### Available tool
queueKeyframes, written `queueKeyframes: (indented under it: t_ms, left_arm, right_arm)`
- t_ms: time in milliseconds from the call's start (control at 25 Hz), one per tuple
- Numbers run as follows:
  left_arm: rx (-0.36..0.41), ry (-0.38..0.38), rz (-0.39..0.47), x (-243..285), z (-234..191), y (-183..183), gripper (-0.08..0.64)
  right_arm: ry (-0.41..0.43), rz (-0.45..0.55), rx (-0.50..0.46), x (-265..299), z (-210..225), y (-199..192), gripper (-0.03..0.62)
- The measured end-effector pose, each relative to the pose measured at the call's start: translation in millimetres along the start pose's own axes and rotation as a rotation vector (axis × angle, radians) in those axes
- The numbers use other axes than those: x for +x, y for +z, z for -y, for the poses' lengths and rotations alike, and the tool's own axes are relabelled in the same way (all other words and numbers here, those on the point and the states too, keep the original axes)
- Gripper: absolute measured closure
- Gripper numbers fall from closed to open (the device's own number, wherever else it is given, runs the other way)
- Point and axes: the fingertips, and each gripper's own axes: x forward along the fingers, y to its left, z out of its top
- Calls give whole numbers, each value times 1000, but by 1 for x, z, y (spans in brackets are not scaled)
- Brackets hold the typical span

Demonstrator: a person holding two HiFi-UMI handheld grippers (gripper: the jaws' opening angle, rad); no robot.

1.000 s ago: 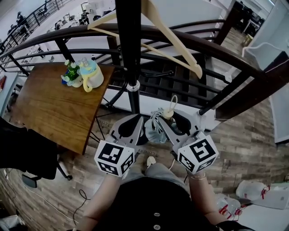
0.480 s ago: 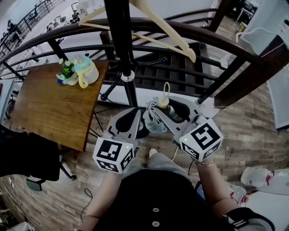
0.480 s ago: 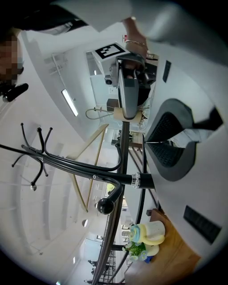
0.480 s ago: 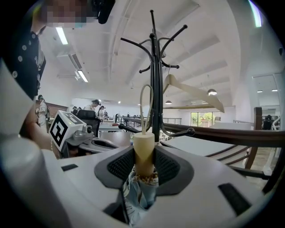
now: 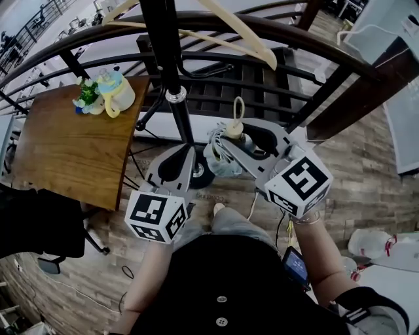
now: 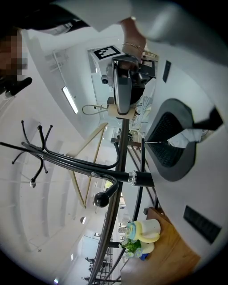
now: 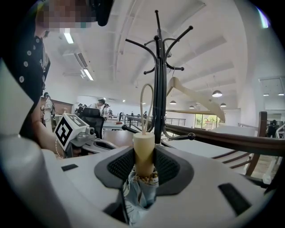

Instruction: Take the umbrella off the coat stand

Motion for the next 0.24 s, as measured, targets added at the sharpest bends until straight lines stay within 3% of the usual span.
queueKeyframes:
  t_ms: [240]
  left_arm:
    - [-13, 2, 6, 0, -3, -1, 543]
  right_arm:
    - [15, 7, -10, 5, -3, 2, 449]
